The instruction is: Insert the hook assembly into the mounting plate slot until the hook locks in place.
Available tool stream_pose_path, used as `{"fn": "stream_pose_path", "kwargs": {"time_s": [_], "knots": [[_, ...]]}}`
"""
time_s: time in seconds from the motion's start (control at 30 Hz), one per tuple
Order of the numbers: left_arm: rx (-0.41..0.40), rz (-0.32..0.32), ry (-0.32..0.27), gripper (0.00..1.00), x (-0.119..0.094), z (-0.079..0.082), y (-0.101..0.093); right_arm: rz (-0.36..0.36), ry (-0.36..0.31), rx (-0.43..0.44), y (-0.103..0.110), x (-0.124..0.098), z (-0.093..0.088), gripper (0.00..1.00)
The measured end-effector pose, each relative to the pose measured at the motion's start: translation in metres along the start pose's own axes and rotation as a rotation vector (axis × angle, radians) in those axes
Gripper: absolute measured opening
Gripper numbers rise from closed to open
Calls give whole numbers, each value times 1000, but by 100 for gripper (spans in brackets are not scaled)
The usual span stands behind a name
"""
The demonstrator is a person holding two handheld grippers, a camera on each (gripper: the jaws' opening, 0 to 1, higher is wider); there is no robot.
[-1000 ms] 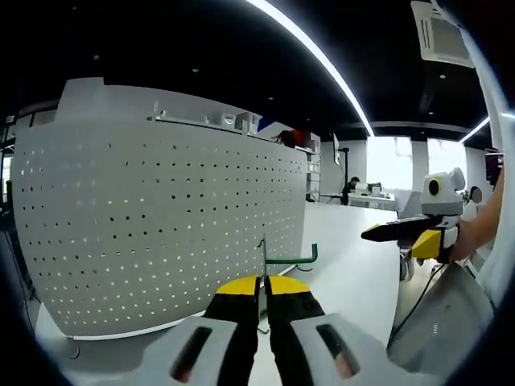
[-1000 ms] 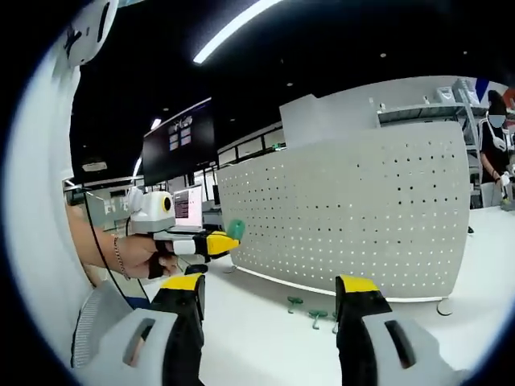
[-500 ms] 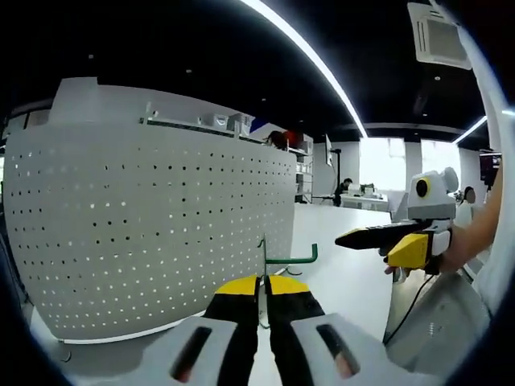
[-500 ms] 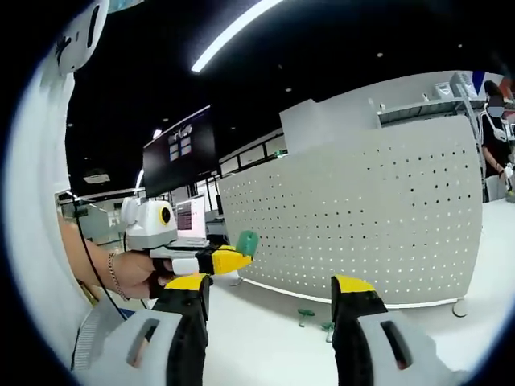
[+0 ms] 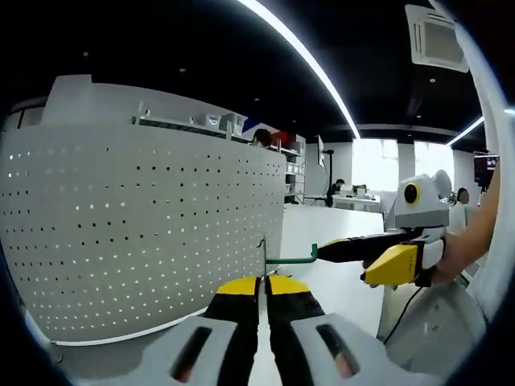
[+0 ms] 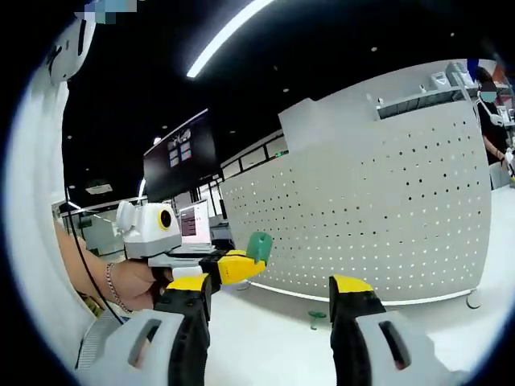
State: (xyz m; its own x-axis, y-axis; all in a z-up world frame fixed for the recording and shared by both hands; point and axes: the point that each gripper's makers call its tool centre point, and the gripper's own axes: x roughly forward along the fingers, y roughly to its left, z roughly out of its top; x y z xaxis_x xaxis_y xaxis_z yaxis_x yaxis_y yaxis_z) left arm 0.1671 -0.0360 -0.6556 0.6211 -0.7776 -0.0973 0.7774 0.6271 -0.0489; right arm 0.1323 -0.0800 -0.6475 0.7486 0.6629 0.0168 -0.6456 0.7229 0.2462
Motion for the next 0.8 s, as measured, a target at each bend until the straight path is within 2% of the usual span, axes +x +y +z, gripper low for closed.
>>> {"fn": "stream_pose_path", "kwargs": {"time_s": [0.17,0.8], "knots": [[-6,-3,-7,2,1,2,-1,-12,-31,56,-4,3,4,56],[-18,-12,-14,2,5,5,-9,-2,-56,119,-4,17,9,51]]}}
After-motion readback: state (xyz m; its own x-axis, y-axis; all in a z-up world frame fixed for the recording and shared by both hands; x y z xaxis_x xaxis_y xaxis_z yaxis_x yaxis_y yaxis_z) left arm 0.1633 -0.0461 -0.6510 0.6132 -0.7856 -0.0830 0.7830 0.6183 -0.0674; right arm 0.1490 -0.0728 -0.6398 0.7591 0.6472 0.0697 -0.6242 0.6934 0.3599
